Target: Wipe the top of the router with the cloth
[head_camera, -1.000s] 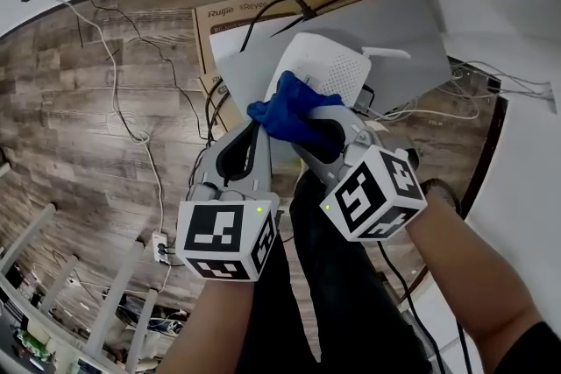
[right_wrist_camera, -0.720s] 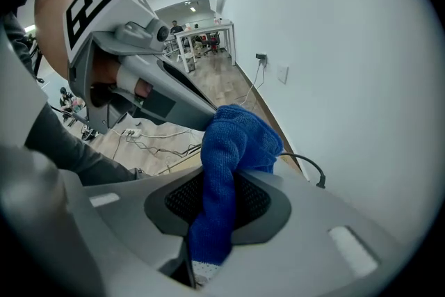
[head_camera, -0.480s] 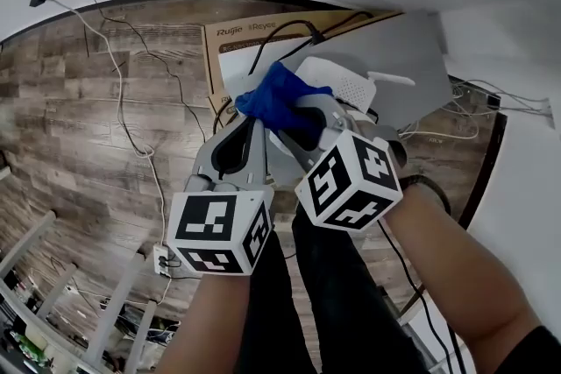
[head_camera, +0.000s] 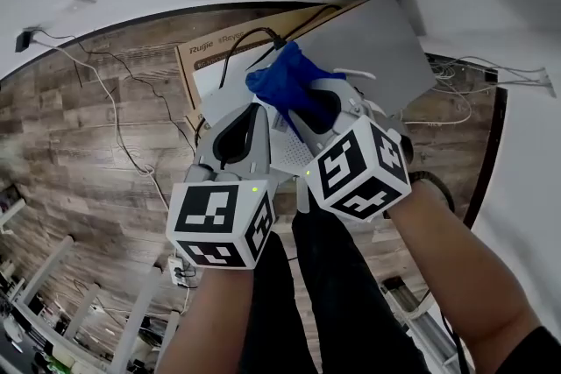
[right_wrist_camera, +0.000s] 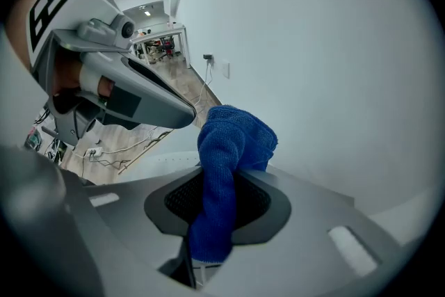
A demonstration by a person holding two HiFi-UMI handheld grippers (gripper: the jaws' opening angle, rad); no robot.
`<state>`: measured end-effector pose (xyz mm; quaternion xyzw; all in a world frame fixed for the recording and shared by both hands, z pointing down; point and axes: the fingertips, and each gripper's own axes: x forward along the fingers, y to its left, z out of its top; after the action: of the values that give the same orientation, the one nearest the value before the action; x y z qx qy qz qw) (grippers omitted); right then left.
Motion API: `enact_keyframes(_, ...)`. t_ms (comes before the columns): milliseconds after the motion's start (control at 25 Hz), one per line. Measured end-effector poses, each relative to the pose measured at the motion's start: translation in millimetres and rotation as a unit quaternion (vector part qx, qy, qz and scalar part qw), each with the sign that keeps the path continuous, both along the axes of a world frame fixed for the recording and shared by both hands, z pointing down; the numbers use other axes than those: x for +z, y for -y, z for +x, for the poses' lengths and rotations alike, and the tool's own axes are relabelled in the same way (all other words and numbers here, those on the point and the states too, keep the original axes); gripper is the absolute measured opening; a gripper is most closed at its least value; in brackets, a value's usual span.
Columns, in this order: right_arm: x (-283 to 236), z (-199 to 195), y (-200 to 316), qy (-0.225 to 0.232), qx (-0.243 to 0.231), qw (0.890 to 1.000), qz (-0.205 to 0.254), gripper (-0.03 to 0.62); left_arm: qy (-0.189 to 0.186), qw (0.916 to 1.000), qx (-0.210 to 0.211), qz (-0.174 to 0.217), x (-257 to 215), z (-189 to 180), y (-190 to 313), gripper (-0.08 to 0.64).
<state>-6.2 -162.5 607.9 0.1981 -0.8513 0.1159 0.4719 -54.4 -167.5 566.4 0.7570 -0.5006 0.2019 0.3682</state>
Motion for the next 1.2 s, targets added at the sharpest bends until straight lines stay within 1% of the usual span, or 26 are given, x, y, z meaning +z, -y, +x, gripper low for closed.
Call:
enact_keyframes(200, 0, 41, 2, -0.002, 0.041, 0.999, 0.001, 0.120, 0.007, 0.9997, 0.024, -0.006, 3, 27, 2, 0.000)
enact_keyframes(360, 2, 66, -1, -0.001, 0.061, 0.998, 0.003, 0.118, 0.012, 0.9991, 0.040, -0.005, 4, 45, 3, 0.000)
enact_keyframes(480, 4, 79, -8, -0.002, 0.073, 0.997, 0.001, 0.120, 0.014, 0.9988, 0.046, -0.009, 8, 50, -3, 0.000)
enact_keyframes(560, -2, 86, -11, 0.005, 0.090, 0.996, 0.013, 0.120, 0.015, 0.9987, 0.048, -0.012, 8, 49, -9, 0.000)
enact_keyframes(720, -38, 95, -2, 0.029, 0.130, 0.989, 0.057, 0.118, 0.018, 0.9983, 0.054, -0.015, 6, 43, -20, 0.000)
enact_keyframes(840, -70, 98, 6, 0.039, 0.135, 0.987, 0.078, 0.118, 0.027, 0.9977, 0.062, -0.009, -4, 43, -18, 0.000)
enact_keyframes(920, -93, 102, 10, 0.047, 0.136, 0.986, 0.087, 0.118, 0.029, 0.9972, 0.069, -0.002, -17, 49, -11, 0.000)
enact_keyframes(1080, -138, 124, 32, 0.072, 0.172, 0.976, 0.107, 0.118, 0.025, 0.9964, 0.079, 0.018, -47, 70, 11, 0.000)
enact_keyframes(1120, -141, 131, 39, 0.069, 0.170, 0.977, 0.109, 0.118, 0.024, 0.9961, 0.082, 0.022, -52, 76, 16, 0.000)
enact_keyframes(1200, -126, 139, 49, 0.051, 0.144, 0.983, 0.098, 0.118, 0.021, 0.9956, 0.089, 0.022, -55, 88, 23, 0.000)
